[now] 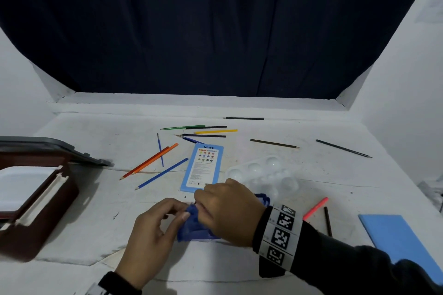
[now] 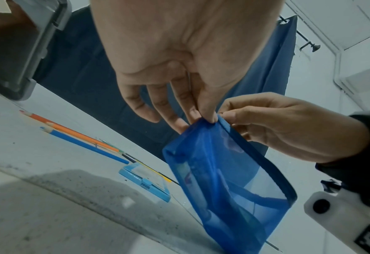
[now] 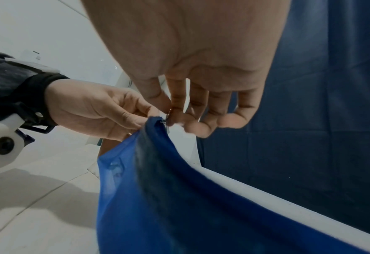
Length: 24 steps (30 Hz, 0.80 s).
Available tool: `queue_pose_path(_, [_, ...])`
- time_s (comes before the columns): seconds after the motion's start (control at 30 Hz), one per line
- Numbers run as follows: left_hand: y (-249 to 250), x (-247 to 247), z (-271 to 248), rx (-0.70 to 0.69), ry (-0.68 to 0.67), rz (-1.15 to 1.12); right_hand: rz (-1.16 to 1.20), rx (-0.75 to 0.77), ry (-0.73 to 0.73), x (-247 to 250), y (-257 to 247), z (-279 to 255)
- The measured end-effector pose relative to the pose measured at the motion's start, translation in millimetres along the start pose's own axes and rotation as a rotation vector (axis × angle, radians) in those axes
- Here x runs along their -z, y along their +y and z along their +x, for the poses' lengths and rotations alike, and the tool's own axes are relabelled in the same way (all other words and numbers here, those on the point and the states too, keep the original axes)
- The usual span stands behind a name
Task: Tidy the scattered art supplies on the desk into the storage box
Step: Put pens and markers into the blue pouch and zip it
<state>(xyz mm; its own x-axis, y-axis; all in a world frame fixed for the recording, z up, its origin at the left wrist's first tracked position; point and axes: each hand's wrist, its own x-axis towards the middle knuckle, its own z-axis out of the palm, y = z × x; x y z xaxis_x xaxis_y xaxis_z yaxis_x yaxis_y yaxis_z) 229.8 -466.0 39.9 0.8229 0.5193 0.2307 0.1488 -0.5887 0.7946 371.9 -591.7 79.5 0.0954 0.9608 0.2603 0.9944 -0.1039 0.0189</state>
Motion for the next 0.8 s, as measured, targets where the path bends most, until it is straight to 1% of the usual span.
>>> queue_pose_path(0.07, [-2,-1,1,-0.011,-0.026,0.012,0.224,-0.082,-0.024,5,1,2])
queue_pose_path(0.1, [-1,-2,2,-0.008,-0.039,0.012,0.306,-0.108,-0.061,6,1,3])
queue_pose_path(0.13, [-1,-3,2,0.002,-0.048,0.005,0.353,-0.114,-0.06,5,2,3])
queue_pose_path(0.2, [0,-6,2,0.038,-0.036,-0.003,0.345,-0.09,-0.02,3,2,4])
queue_pose_path(0.27, [0,-10,3,0.067,0.004,0.0,0.297,-0.027,-0.04,2,2,4])
queue_pose_path(0.37, [1,-13,2,0.07,0.053,0.022,0.027,0.19,-0.104,1,-1,3])
queue_pose_path(0.4, [1,-13,2,0.065,0.056,0.029,0.027,0.19,-0.119,1,-1,3])
queue_pose_path(0.5, [1,-13,3,0.033,0.057,0.044,0.055,0.224,-0.039,-2,2,6])
queue_pose_path(0.57, [1,-12,3,-0.004,0.065,0.052,0.048,0.235,-0.034,0,-1,6])
queue_pose_path(0.63, [1,-11,4,-0.044,0.076,0.064,0.082,0.185,-0.013,4,-2,5])
queue_pose_path(0.7, [1,-11,4,-0.072,0.09,0.074,0.182,0.131,0.047,5,-2,6])
queue_pose_path(0.77, [0,-11,5,-0.104,0.1,0.092,0.241,0.108,0.071,5,-1,7])
queue_pose_path(0.8, [-2,-11,5,-0.117,0.102,0.1,0.234,0.114,0.068,5,-1,8])
